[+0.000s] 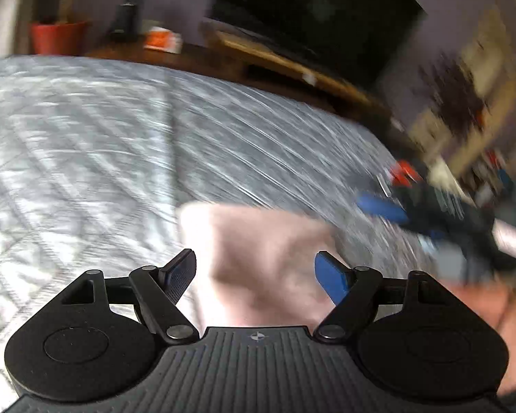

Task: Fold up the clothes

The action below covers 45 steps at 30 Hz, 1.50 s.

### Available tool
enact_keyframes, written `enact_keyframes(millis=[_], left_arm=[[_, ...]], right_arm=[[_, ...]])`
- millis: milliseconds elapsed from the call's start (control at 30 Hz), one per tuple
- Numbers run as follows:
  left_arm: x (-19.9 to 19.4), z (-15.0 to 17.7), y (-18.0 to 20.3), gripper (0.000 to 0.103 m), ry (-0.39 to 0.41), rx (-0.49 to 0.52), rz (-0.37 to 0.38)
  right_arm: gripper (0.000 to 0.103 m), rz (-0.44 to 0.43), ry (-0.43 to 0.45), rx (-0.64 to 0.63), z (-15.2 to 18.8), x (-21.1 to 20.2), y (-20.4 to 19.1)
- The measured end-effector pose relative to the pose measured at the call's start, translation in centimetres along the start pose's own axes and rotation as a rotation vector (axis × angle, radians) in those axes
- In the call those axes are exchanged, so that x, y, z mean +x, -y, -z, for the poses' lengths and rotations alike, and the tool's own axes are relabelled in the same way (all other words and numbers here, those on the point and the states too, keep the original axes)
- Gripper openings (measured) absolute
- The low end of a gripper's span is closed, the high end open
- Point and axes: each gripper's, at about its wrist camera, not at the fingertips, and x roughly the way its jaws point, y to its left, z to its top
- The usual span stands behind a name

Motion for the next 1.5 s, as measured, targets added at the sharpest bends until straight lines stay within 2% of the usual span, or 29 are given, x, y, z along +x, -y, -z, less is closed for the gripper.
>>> enact_keyframes(millis=[33,67,100,133,233,300,400,467,533,667,700,733,800,833,900,967,1067,1133,1167,1233,1367,1400,1500], left_arm=[[0.2,-0.2,-0.6,0.081,0.005,0.003,-0.051],[0.4,-0.5,-1.0,0.080,0.007,0.000,-0.071],[0.7,-0.8,-1.3,0.080,0.013,-0.010,-0.069],[0.9,-1.1,-1.7,0.082,0.018,-0.020,-0.067],[1.9,-1.4,-1.3,0.082,0.025,0.021,-0.061],[3.0,-1.2,-0.8,0.082,0.000,0.074,-0.066],[5.3,-0.6,-0.8,0.083,-0.113,0.130,-0.065],[5.8,-0.3,-0.2,0.086,-0.124,0.189,-0.081],[5.9,-0.3,0.0,0.087,-0.124,0.194,-0.081],[5.7,-0.7,-1.2,0.086,-0.109,0.144,-0.084],[5.7,-0.7,-1.5,0.089,-0.106,0.138,-0.089],[5.6,-0.7,-1.7,0.089,-0.106,0.136,-0.092],[5.6,-0.6,-1.9,0.089,-0.106,0.136,-0.099],[5.6,-0.6,-1.8,0.089,-0.107,0.143,-0.103],[5.7,-0.5,-1.7,0.089,-0.109,0.150,-0.107],[5.7,-0.7,-1.9,0.089,-0.112,0.131,-0.099],[5.8,-1.2,-2.5,0.089,-0.110,0.088,-0.082],[5.7,-1.4,-2.8,0.089,-0.110,0.079,-0.081],[5.7,-1.5,-2.9,0.089,-0.110,0.076,-0.081],[5.6,-1.6,-2.9,0.089,-0.111,0.075,-0.080],[4.9,-1.3,-1.9,0.089,-0.095,0.078,-0.104],[4.7,-1.3,-2.0,0.090,-0.090,0.079,-0.113],[4.5,-1.6,-3.2,0.090,-0.083,0.055,-0.132]], right_arm=[[0.058,0.016,-0.008,-0.062,0.4,-0.3,-0.9],[0.052,0.031,-0.015,-0.124,0.8,-0.6,-1.8],[0.041,0.029,-0.019,-0.171,1.3,-0.9,-2.6],[0.036,0.020,-0.031,-0.199,1.6,-1.0,-3.2],[0.034,0.001,-0.083,-0.260,2.6,-1.0,-4.4],[0.034,0.011,-0.136,-0.277,3.2,-0.8,-4.6],[0.037,0.025,-0.216,-0.303,4.2,-0.4,-5.0],[0.038,0.034,-0.269,-0.320,4.9,-0.2,-5.2],[0.039,0.047,-0.304,-0.342,5.4,0.0,-5.3],[0.043,0.045,-0.297,-0.306,5.3,-0.5,-4.5],[0.047,0.048,-0.291,-0.326,5.3,-0.9,-4.7],[0.054,0.062,-0.270,-0.347,5.1,-1.5,-5.1],[0.064,0.066,-0.232,-0.312,5.0,-2.9,-5.0],[0.064,0.067,-0.214,-0.291,5.0,-3.5,-4.9],[0.063,0.054,-0.201,-0.301,5.1,-3.8,-5.3],[0.062,0.061,-0.191,-0.370,5.2,-3.4,-6.5],[0.055,0.064,-0.193,-0.421,5.3,-2.8,-7.6],[0.028,0.081,-0.245,-0.420,5.6,-1.9,-7.6],[0.026,0.092,-0.276,-0.430,6.0,-1.5,-7.3],[0.025,0.123,-0.303,-0.485,7.0,-1.2,-7.2],[0.028,0.119,-0.333,-0.498,6.8,-1.5,-7.4],[0.030,0.115,-0.328,-0.496,6.5,-1.8,-7.6],[0.041,0.100,-0.243,-0.442,5.1,-3.7,-8.1]])
